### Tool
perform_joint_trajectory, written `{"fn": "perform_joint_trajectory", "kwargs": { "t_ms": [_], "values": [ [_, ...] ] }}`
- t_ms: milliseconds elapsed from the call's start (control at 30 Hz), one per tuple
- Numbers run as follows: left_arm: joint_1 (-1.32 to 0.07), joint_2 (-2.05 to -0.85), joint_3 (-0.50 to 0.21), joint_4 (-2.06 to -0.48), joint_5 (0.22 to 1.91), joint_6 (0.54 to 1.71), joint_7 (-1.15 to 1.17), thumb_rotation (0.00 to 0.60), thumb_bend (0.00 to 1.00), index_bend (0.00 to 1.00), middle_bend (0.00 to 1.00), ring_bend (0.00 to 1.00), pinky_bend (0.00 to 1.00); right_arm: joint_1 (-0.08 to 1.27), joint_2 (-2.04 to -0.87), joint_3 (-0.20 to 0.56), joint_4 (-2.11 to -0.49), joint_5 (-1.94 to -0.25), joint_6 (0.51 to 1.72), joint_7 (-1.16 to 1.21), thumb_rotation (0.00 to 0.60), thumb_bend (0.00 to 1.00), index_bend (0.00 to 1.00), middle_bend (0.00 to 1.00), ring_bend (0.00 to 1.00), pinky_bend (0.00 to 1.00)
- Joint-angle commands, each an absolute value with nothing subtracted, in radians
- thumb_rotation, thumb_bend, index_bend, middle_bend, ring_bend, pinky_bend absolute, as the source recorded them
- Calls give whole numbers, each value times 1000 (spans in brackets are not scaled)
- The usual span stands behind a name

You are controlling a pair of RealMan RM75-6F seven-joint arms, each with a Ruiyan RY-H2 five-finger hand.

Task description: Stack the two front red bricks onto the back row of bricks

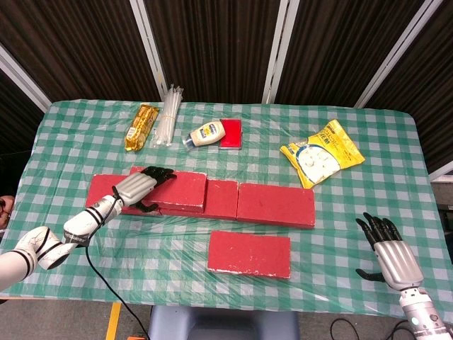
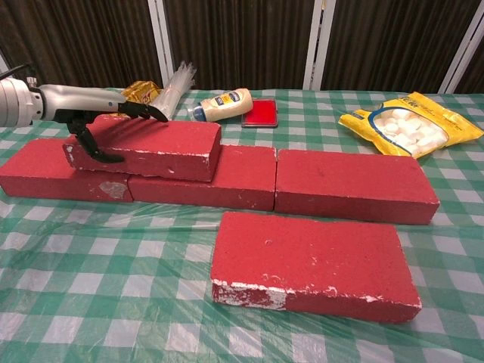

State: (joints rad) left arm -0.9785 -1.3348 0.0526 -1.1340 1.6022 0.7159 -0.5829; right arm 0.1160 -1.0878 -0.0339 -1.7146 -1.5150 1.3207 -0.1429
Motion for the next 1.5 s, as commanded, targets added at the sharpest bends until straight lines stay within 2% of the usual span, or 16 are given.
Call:
{"fn": "perform_joint_trajectory", "kwargs": {
  "t_ms": [33,1100,1333,1500],
  "values": [
    [-980,-1333,53,-1138,1601,713,-584,600,390,0,0,0,14,116,-1088,-34,-1715,-1515,1321,-143,600,168,0,0,0,0],
    [-955,-1262,41,-1298,1568,747,-432,600,388,0,0,0,29,116,-1087,-35,-1716,-1517,1321,-144,600,167,0,0,0,0],
    [-847,-1179,46,-1417,1582,934,-304,600,390,0,0,0,28,119,-1108,-49,-1693,-1584,1343,-127,600,167,0,0,0,0],
    [-692,-1113,101,-1508,1562,1082,-190,600,390,0,0,0,14,141,-1147,-47,-1716,-1633,1339,-128,600,153,0,0,0,0]
  ]
}}
